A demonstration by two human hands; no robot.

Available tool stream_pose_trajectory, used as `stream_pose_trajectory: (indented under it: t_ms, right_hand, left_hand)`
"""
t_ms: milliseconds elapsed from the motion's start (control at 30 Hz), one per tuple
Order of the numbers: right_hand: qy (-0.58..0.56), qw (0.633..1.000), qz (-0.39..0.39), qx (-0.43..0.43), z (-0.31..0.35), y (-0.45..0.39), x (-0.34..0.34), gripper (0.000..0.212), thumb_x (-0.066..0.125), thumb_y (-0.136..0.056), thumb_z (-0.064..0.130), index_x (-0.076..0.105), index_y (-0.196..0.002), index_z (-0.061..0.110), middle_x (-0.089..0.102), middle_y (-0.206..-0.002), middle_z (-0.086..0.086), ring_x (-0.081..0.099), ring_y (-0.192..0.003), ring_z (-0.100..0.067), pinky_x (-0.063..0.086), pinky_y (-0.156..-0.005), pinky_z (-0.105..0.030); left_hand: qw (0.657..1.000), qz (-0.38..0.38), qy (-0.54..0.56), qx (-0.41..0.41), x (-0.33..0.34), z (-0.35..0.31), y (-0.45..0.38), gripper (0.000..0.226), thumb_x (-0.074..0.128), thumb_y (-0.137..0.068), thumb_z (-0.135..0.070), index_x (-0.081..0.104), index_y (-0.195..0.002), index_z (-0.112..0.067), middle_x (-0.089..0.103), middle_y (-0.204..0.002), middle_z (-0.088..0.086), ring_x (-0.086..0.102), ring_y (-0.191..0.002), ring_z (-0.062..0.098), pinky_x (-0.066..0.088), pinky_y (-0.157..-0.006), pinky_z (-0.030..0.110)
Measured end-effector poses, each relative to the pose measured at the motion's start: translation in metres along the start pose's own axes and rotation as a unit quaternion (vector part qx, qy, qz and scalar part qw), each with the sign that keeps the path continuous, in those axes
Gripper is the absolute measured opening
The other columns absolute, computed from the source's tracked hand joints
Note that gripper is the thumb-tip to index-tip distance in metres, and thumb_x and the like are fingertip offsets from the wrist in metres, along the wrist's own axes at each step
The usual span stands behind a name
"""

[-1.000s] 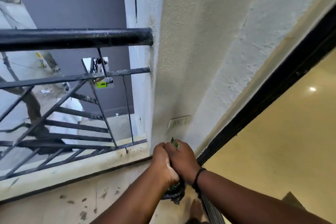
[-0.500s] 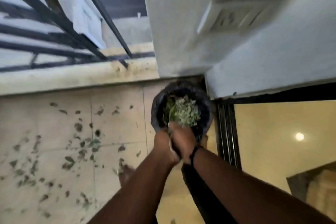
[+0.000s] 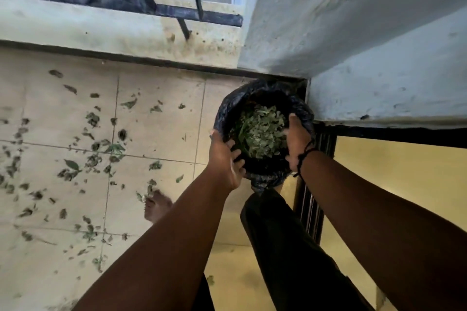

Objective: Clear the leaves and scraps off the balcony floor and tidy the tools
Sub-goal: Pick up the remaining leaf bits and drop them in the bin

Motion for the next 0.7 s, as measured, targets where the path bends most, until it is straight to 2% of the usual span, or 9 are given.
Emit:
stream_pose_trajectory:
  t_ms: [100,133,200,300,433,500,567,633,700]
  right_hand:
    - [0.031,0.996,-0.010,-0.088,0.002,0.016,0.002,0.042,0.041,-0.102,0.029,0.053,-0.133,0.003,0.051,-0.140,-0.018,0.049,-0.128,-0.037,0.041,-0.106,-0.047]
    - [0.053,0.992,-0.012,-0.118,-0.001,0.024,0.008,0.031,0.045,-0.101,0.022,0.061,-0.123,0.007,0.059,-0.130,-0.017,0.055,-0.120,-0.037,0.045,-0.102,-0.046]
    - [0.110,0.973,-0.009,-0.203,-0.005,0.052,0.023,0.014,0.056,-0.096,0.024,0.068,-0.095,0.017,0.069,-0.100,-0.008,0.064,-0.097,-0.031,0.051,-0.089,-0.041]
    - [0.179,0.928,0.042,-0.323,-0.021,0.098,0.054,0.022,0.063,-0.092,0.026,0.064,-0.071,0.020,0.062,-0.071,0.002,0.057,-0.070,-0.016,0.047,-0.069,-0.030]
    - [0.292,0.888,0.131,-0.331,-0.066,0.127,0.079,0.036,0.060,-0.094,0.035,0.063,-0.071,0.008,0.062,-0.066,-0.008,0.053,-0.061,-0.016,0.044,-0.064,-0.033]
    - [0.448,0.803,0.172,-0.354,-0.086,0.138,0.092,0.037,0.056,-0.095,0.037,0.064,-0.074,0.008,0.063,-0.071,-0.009,0.056,-0.067,-0.018,0.043,-0.066,-0.035]
    - [0.620,0.661,0.196,-0.374,-0.103,0.152,0.106,0.036,0.050,-0.097,0.040,0.061,-0.074,0.014,0.063,-0.077,-0.004,0.058,-0.075,-0.020,0.041,-0.068,-0.034]
    - [0.727,0.531,0.215,-0.379,-0.117,0.163,0.114,0.026,0.047,-0.097,0.040,0.057,-0.078,0.024,0.064,-0.090,0.001,0.061,-0.086,-0.018,0.044,-0.073,-0.031]
    - [0.794,0.422,0.222,-0.377,-0.130,0.176,0.123,0.015,0.045,-0.097,0.036,0.058,-0.097,0.030,0.062,-0.107,0.004,0.060,-0.099,-0.016,0.044,-0.080,-0.028]
  left_hand:
    - [0.999,0.036,0.038,0.010,-0.017,-0.005,0.015,0.087,0.009,-0.092,-0.076,0.028,-0.154,-0.020,0.028,-0.159,0.011,0.021,-0.148,0.032,0.017,-0.119,0.045]
    - [0.998,0.036,0.049,0.013,-0.025,-0.005,0.017,0.086,0.009,-0.092,-0.076,0.032,-0.153,-0.019,0.032,-0.158,0.011,0.024,-0.147,0.032,0.020,-0.119,0.045]
    - [0.997,0.028,0.062,0.022,-0.037,-0.004,0.022,0.087,0.010,-0.091,-0.076,0.040,-0.148,-0.018,0.041,-0.152,0.010,0.035,-0.141,0.031,0.026,-0.116,0.043]
    - [0.995,0.033,0.094,0.032,-0.058,0.006,0.033,0.083,0.013,-0.091,-0.076,0.050,-0.136,-0.017,0.052,-0.142,0.009,0.047,-0.127,0.029,0.034,-0.104,0.039]
    - [0.987,0.036,0.155,0.026,-0.108,0.034,0.058,0.069,0.020,-0.097,-0.068,0.050,-0.132,-0.017,0.055,-0.138,0.010,0.050,-0.123,0.029,0.036,-0.102,0.037]
    - [0.985,0.016,0.171,0.030,-0.145,0.052,0.069,0.056,0.028,-0.100,-0.060,0.052,-0.128,-0.018,0.056,-0.136,0.009,0.053,-0.116,0.028,0.038,-0.099,0.035]
    - [0.982,-0.022,0.182,0.041,-0.185,0.068,0.083,0.047,0.037,-0.102,-0.052,0.054,-0.127,-0.016,0.058,-0.134,0.009,0.054,-0.119,0.029,0.038,-0.102,0.037]
    - [0.976,-0.066,0.203,0.048,-0.220,0.084,0.095,0.044,0.044,-0.102,-0.044,0.054,-0.131,-0.012,0.055,-0.140,0.014,0.048,-0.131,0.035,0.035,-0.109,0.039]
    - [0.966,-0.094,0.234,0.051,-0.253,0.101,0.110,0.046,0.045,-0.103,-0.036,0.050,-0.138,-0.007,0.050,-0.144,0.018,0.043,-0.137,0.036,0.032,-0.112,0.041]
Point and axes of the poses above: each hand's wrist, its own y-axis away from the middle knuckle, its own x-axis out of the palm, z = x × y, the point moved 4 cm from there along -y, towards the middle knuckle
